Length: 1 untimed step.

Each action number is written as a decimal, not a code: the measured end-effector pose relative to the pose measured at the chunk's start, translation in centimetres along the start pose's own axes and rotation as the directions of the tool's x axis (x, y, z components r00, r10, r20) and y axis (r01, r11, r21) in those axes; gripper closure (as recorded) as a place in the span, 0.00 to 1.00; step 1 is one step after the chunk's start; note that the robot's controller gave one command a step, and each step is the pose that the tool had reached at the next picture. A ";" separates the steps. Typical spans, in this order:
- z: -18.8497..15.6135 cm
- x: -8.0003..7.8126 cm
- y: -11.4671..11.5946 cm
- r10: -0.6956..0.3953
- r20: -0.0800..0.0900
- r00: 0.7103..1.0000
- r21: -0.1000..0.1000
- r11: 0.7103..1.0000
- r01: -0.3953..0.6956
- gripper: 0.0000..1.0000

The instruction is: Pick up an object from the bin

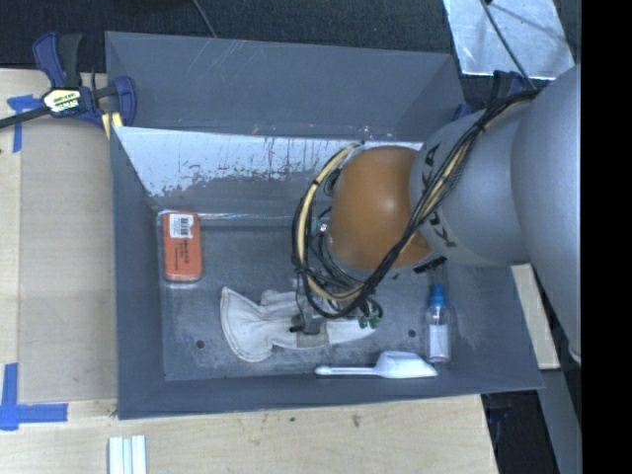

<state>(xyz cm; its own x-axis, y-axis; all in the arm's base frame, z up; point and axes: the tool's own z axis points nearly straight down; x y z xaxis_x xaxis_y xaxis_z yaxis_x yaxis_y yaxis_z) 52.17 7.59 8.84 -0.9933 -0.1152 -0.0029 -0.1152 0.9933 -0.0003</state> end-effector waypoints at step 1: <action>-17.5 -0.7 0.3 -0.008 0.007 1.000 0.000 1.000 0.008 1.00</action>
Offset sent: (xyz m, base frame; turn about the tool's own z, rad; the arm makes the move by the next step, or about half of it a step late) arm 0.0000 0.0000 0.0000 0.0000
